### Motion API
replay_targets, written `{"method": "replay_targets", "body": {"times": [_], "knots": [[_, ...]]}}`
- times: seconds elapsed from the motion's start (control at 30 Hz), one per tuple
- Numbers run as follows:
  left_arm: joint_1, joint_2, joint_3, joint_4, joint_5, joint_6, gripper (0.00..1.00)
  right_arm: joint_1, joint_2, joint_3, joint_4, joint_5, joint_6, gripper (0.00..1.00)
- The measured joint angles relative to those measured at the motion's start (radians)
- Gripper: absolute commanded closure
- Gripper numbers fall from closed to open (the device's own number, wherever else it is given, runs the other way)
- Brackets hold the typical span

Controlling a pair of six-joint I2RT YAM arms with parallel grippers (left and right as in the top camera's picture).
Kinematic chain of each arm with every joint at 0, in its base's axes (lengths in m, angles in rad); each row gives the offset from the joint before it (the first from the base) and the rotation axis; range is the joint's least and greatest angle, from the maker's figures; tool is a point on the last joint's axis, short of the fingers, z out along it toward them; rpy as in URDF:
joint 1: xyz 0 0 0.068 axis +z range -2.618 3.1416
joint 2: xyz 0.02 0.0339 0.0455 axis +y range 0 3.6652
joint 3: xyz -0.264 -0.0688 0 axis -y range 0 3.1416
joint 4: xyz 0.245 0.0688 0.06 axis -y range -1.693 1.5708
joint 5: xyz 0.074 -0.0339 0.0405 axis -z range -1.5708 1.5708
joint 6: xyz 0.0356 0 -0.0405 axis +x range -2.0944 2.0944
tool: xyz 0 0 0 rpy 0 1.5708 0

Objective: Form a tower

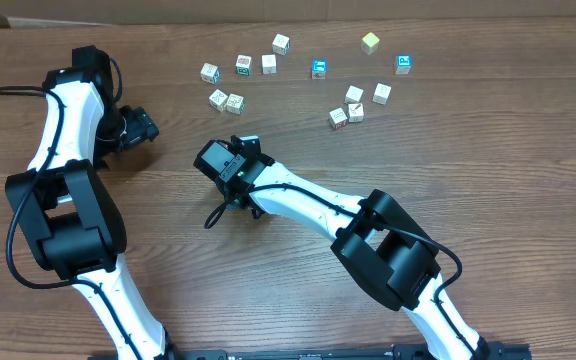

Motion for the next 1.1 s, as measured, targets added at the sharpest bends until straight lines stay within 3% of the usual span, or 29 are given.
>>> {"method": "replay_targets", "body": {"times": [0.03, 0.1, 0.33, 0.67, 0.8, 0.83, 0.97, 1.1], "knots": [[0.0, 0.0, 0.0, 0.0, 0.0, 0.0, 0.0, 0.0, 0.0, 0.0, 0.0, -0.001, 0.002, 0.09], [0.0, 0.0, 0.0, 0.0, 0.0, 0.0, 0.01, -0.001, 0.0, 0.0, 0.0, 0.0, 0.003, 0.0], [0.0, 0.0, 0.0, 0.0, 0.0, 0.0, 0.0, -0.008, 0.01, 0.045, -0.027, -0.005, -0.072, 0.0], [0.0, 0.0, 0.0, 0.0, 0.0, 0.0, 0.01, -0.142, 0.033, 0.516, -0.236, -0.014, -0.153, 0.0], [0.0, 0.0, 0.0, 0.0, 0.0, 0.0, 0.0, -0.223, 0.028, 0.597, -0.353, -0.077, -0.158, 0.0], [0.0, 0.0, 0.0, 0.0, 0.0, 0.0, 0.01, -0.242, 0.028, 0.6, -0.383, -0.103, -0.158, 0.12], [0.0, 0.0, 0.0, 0.0, 0.0, 0.0, 0.0, -0.318, 0.028, 0.595, -0.515, -0.217, -0.163, 0.93], [0.0, 0.0, 0.0, 0.0, 0.0, 0.0, 0.0, -0.372, 0.028, 0.548, -0.577, -0.301, -0.159, 0.96]]}}
